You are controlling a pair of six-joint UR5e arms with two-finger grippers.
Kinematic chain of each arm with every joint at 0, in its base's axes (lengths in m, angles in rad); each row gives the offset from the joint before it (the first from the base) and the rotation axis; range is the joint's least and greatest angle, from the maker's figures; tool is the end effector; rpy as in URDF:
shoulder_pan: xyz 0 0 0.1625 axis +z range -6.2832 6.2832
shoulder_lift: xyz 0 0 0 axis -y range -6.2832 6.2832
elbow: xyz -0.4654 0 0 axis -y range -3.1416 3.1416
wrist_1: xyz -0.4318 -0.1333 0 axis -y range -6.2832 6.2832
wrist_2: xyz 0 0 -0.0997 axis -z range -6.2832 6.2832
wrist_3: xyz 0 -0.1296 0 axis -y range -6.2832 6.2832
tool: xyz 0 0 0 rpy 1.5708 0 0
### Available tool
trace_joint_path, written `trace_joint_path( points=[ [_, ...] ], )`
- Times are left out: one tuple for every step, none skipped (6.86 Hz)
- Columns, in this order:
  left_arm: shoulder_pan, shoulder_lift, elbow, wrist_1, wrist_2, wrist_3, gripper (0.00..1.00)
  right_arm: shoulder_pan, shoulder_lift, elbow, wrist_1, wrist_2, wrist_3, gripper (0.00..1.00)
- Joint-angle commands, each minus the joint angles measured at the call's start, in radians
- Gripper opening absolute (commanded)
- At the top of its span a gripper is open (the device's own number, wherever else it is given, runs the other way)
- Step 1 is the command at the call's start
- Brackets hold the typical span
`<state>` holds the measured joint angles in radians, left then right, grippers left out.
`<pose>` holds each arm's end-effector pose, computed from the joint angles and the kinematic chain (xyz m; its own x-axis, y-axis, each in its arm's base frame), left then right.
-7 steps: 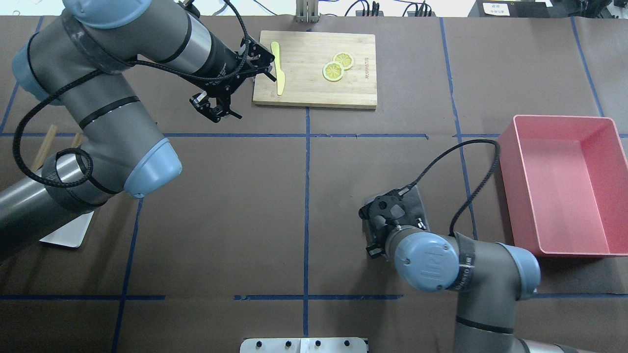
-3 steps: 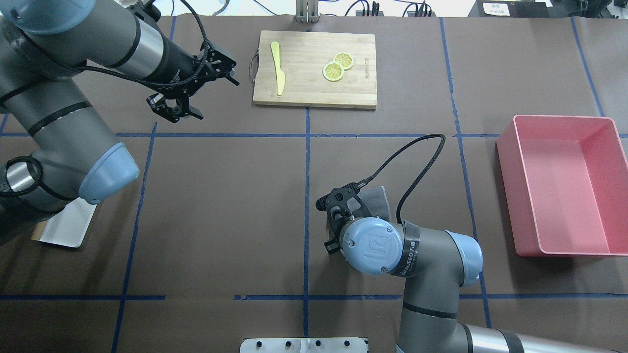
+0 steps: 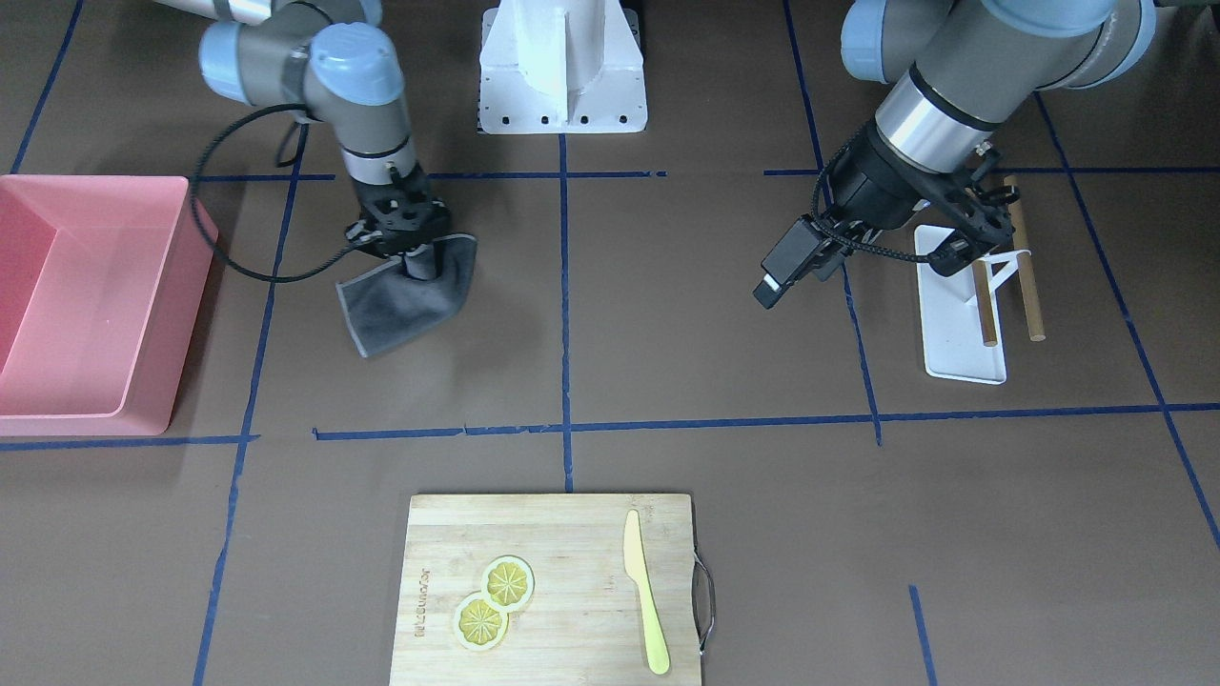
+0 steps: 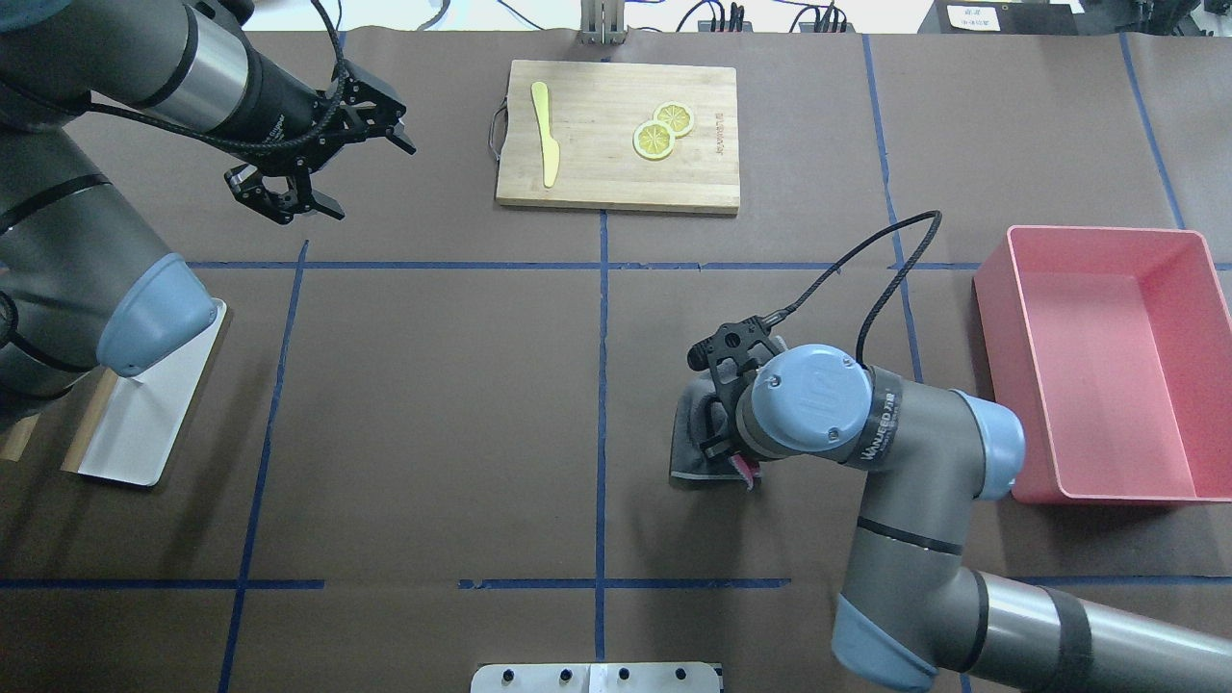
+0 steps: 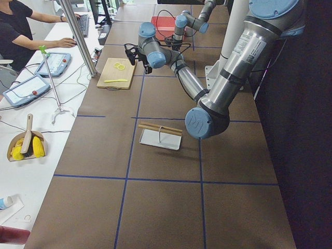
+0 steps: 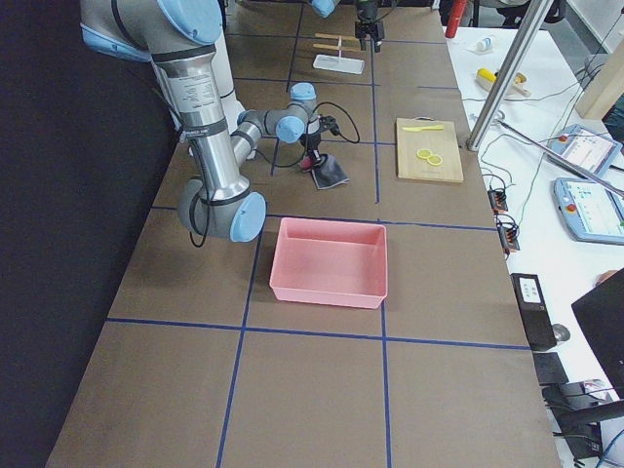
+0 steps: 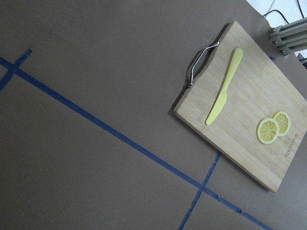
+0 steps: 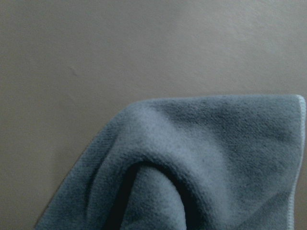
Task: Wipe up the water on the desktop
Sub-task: 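Wipe the cloth across the table surface with the right gripper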
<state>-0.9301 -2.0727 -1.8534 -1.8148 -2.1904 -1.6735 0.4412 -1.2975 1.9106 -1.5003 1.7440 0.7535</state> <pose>0.3548 -0.5729 0.2345 0.2704 -0.5023 -0.8213 0.3851 0.8383 -0.3859 -0.5283 -0.3722 0.3982 0.7147 -0.4570 0.5296 0.2908 0.8827 0.3692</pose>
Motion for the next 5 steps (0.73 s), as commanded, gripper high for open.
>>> trace_joint_path(
  points=[
    [-0.010,0.022,-0.001,0.000,-0.002,0.038,0.99,0.053,-0.191,0.108,0.000,0.025,-0.119,0.00],
    [-0.010,0.037,-0.003,0.000,0.000,0.044,0.99,0.047,-0.181,0.104,-0.001,0.022,-0.118,0.00],
    [-0.025,0.063,-0.003,0.000,-0.002,0.055,0.99,0.042,-0.154,0.093,-0.006,0.022,-0.109,0.00],
    [-0.033,0.107,-0.027,0.008,-0.002,0.151,0.99,0.037,-0.075,0.056,-0.014,0.022,-0.082,0.00],
    [-0.056,0.147,-0.035,0.008,-0.003,0.249,0.99,-0.004,0.023,0.003,-0.015,0.026,0.008,0.00]
  ],
)
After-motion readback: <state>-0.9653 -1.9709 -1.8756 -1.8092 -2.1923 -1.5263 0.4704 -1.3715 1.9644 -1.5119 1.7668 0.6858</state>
